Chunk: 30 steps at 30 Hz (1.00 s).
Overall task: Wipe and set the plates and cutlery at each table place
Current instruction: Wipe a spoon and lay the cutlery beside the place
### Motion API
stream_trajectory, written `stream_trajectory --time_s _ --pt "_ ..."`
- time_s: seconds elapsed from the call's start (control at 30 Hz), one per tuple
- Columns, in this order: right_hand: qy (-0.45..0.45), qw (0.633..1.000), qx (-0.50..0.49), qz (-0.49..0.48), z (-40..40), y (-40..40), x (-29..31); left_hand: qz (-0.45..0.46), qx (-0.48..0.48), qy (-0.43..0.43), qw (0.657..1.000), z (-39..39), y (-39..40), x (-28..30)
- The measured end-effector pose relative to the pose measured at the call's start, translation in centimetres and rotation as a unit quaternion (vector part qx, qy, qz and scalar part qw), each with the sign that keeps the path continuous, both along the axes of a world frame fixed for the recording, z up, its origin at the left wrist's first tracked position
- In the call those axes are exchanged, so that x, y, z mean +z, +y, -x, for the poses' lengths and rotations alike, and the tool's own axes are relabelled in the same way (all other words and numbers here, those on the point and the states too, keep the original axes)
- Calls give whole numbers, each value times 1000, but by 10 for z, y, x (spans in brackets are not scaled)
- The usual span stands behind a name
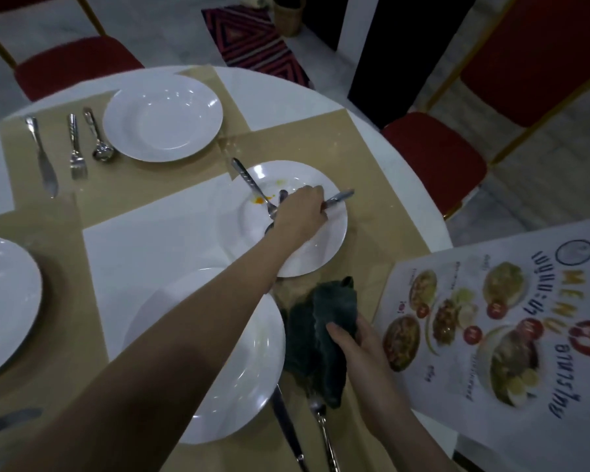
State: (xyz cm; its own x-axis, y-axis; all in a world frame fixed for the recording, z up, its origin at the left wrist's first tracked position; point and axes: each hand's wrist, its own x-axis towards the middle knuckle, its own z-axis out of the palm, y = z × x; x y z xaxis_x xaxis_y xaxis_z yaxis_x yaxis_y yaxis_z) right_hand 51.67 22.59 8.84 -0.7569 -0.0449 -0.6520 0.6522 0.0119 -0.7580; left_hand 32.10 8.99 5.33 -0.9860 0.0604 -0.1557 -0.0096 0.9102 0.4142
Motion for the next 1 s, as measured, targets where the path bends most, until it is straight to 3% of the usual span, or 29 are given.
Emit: stream_trajectory --time_s 0.13,0.27,0.37,0.53,0.67,0.9,1.0 --pt "-5 1000 -14 13 -2 1 3 -55 -11 53 997 -2 16 33" --pt "21 999 -18 18 -1 2 10 -178 99 101 974 -13 1 49" --pt "27 999 -27 36 -2 4 15 -311 226 148 911 -49 -17 63" --pt "7 998 -35 46 -11 3 15 -490 407 175 751 -141 -31 76" --pt "4 997 4 71 -22 4 27 -546 494 183 651 -211 -22 91" --pt "10 995 59 85 -45 15 47 -605 558 170 542 -254 4 90" --pt "2 996 51 76 -45 24 40 -614 562 139 536 -238 2 75"
